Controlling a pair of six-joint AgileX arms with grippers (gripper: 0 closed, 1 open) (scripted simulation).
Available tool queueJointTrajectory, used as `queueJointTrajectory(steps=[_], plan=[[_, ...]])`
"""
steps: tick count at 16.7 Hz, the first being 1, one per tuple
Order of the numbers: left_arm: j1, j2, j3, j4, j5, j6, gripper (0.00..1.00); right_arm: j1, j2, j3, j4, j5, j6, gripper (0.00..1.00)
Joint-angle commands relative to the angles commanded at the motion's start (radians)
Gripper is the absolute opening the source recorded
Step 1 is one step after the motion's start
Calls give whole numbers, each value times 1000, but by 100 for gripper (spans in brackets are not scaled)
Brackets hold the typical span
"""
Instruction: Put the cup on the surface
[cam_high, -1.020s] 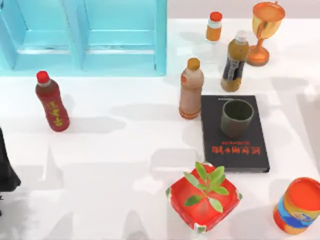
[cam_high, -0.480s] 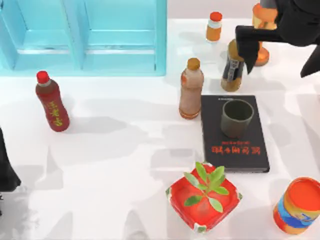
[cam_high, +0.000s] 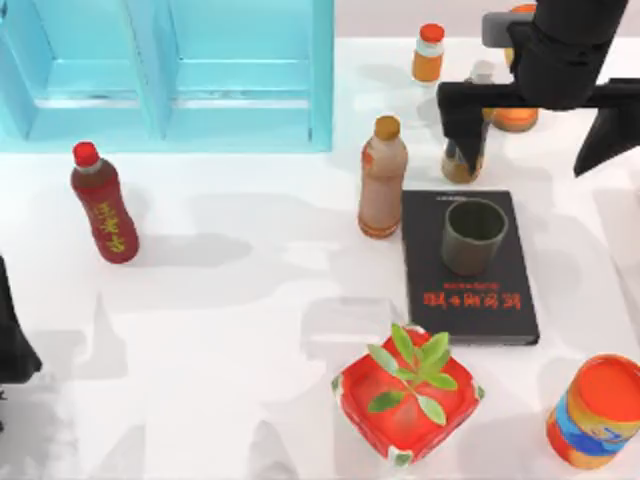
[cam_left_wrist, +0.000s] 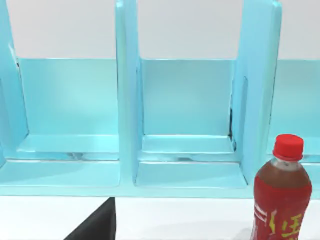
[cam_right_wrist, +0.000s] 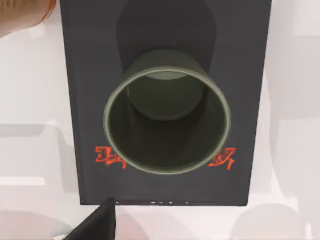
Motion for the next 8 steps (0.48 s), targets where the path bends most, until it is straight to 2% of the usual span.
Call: queueJointTrajectory(steps=[4,8], plan=[[0,0,0,0,0,0,100,-3,-1,-42,41,0,-2,100],[0,0,0,0,0,0,100,0,6,-217,228,0,0,100]])
